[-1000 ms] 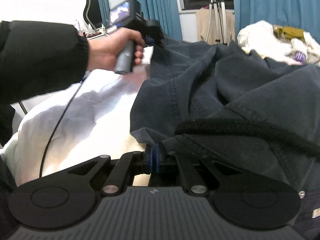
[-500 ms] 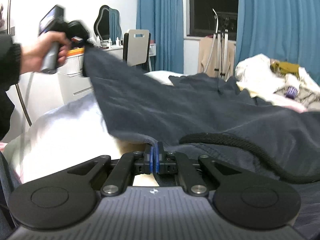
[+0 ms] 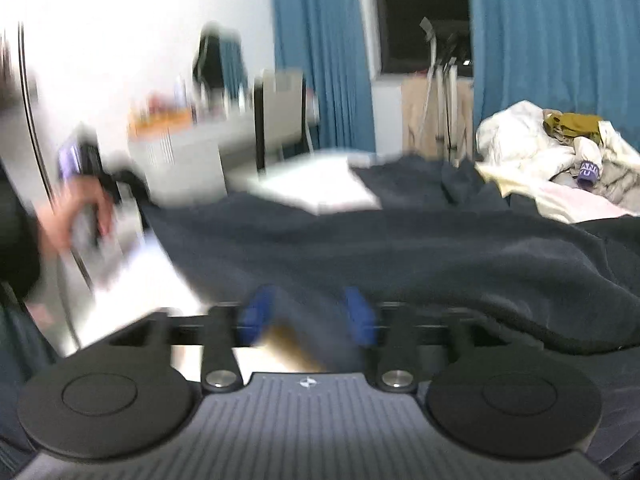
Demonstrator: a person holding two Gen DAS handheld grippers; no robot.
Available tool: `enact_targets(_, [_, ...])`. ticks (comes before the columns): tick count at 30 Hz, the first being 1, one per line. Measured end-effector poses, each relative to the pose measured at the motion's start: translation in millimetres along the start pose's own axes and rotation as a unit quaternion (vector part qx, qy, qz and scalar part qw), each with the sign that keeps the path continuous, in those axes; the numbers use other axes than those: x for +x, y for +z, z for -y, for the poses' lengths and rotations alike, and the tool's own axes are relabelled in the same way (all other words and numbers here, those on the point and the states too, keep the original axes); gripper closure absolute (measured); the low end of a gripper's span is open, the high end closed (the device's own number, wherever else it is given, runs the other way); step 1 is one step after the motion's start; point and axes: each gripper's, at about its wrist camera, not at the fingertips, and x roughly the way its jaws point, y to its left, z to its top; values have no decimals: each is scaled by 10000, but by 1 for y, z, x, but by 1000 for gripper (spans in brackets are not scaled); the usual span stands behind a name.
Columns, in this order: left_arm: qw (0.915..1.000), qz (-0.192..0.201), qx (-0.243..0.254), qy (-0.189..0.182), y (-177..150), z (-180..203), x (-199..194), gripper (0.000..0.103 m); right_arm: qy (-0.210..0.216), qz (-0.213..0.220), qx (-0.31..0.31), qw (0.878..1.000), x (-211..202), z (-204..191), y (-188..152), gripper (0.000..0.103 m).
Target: Fold clothes
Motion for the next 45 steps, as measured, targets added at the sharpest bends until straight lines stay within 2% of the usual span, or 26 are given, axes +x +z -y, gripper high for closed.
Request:
enact_targets(3, [9998,-152,84,31,-8,-1,14,100,-4,738,862,9935,-47,24,9,23])
enact_targets(4, [9998,-195,79,38,-9,-3,19,100,-202,966,1154,9884,-62,37,7,9])
enact_targets(5, [9997,-228,69,36,-10,-4,24,100,-399,1192,1443,9815,-78,49,5,0])
enact_targets(7, [9996,-279,41,23,-12,-6,32,100,-901,1489,2128,9615,-109,78,-4,0])
enact_targets(9, [9996,-295,35,35,-12,-7,39,100,-1445,1535,3089,9274,-136,117,-24,0])
enact_targets(11, [9995,-304,35,53,-12,-6,46,100,-1653,1512,4096,8843,-151,150,-55,0])
enact_targets(14, [9995,-316,33,80,-12,-6,56,100,-1677,1450,5494,8056,-165,194,-104,0])
enact_targets(17, [9994,-329,32,107,-12,-6,67,100,-1258,1351,6319,7527,-148,216,-140,0])
enact_targets(18, [9994,-334,15,105,-12,-7,68,100,-1114,1283,6505,7403,-138,222,-147,0])
enact_targets(20, [9994,-345,-42,85,-11,-9,68,100,-1008,999,6720,7268,-119,232,-153,0])
enact_targets(22, [9993,-355,-98,66,-10,-11,68,100,-1125,821,6692,7299,-104,240,-151,1])
enact_targets(23, [9993,-356,-131,58,-9,-12,68,100,-1199,746,6704,7285,-99,244,-151,5])
enact_targets(24, [9992,-355,-167,50,-8,-12,67,100,-1319,711,6791,7186,-98,250,-154,8])
enact_targets(25, [9992,-353,-203,43,-8,-13,66,100,-1437,695,6855,7104,-98,255,-157,18])
enact_targets(26, [9991,-347,-250,29,-7,-14,65,100,-1547,732,6859,7072,-98,256,-157,46])
enact_targets(27, [9990,-338,-303,11,-6,-14,64,100,-1657,773,6832,7070,-100,257,-156,56])
enact_targets(28, [9988,-345,-352,-22,-5,-16,61,100,-1763,826,6711,7154,-104,257,-151,66])
enact_targets(29, [9985,-363,-399,-67,-4,-18,57,100,-1868,878,6587,7235,-108,256,-146,73])
enact_targets(31, [9979,-400,-492,-155,-2,-23,48,100,-2066,1003,6340,7384,-118,255,-137,80])
enact_targets(34, [9966,-454,-632,-287,1,-29,35,100,-2241,1382,6016,7542,-142,254,-116,83])
enact_targets(39, [9931,-537,-853,-600,9,-39,6,101,-2217,1534,5520,7891,-188,263,-79,85])
enact_targets(41, [9932,-552,-739,-717,11,-39,-13,101,-2141,1625,5343,8014,-205,262,-66,85])
enact_targets(45, [9916,-821,-543,-845,9,-45,-41,101,-2044,1868,5059,8169,-244,256,-51,85])
